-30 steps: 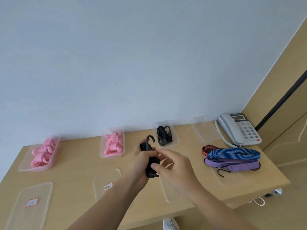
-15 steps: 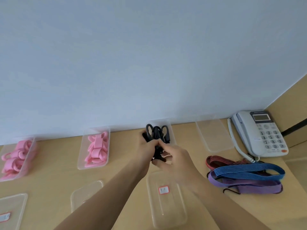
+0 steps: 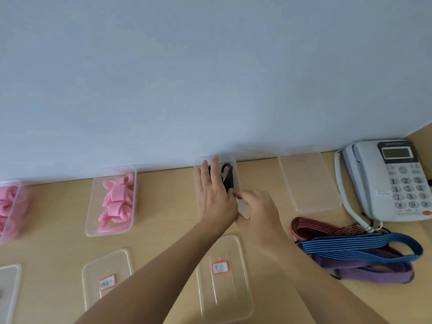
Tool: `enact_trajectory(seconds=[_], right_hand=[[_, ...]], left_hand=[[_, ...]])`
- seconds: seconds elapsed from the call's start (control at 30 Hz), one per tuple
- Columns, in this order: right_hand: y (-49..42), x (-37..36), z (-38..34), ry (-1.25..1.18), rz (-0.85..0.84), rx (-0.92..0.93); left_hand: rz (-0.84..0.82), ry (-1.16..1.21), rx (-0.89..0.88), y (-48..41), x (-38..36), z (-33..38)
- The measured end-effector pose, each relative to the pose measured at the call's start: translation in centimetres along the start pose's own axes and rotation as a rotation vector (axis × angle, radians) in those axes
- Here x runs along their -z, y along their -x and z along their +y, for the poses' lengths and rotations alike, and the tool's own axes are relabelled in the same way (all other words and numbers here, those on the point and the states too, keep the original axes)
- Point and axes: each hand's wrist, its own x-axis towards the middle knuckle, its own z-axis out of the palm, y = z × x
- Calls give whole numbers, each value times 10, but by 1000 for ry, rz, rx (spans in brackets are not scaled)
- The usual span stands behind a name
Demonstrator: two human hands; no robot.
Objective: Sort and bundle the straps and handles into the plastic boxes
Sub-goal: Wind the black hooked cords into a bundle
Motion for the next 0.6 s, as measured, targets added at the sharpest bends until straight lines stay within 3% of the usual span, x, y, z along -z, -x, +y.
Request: enact_trajectory(seconds=[0.13,0.23,0.4,0.6], right_hand=[[3,4,3,-134,102,-11],[2,5,7,-175,139,-73],[-1,-1,14,-215,75,-129],[5,-9,18,-274,52,-99]], left_hand=[[6,-265,-246,-11,-9,-15],[-47,-368,-236,-19,-14,-18],[110,-440,-264,-34,-19,-18],[120,-589,-298,-40,-28,-18]])
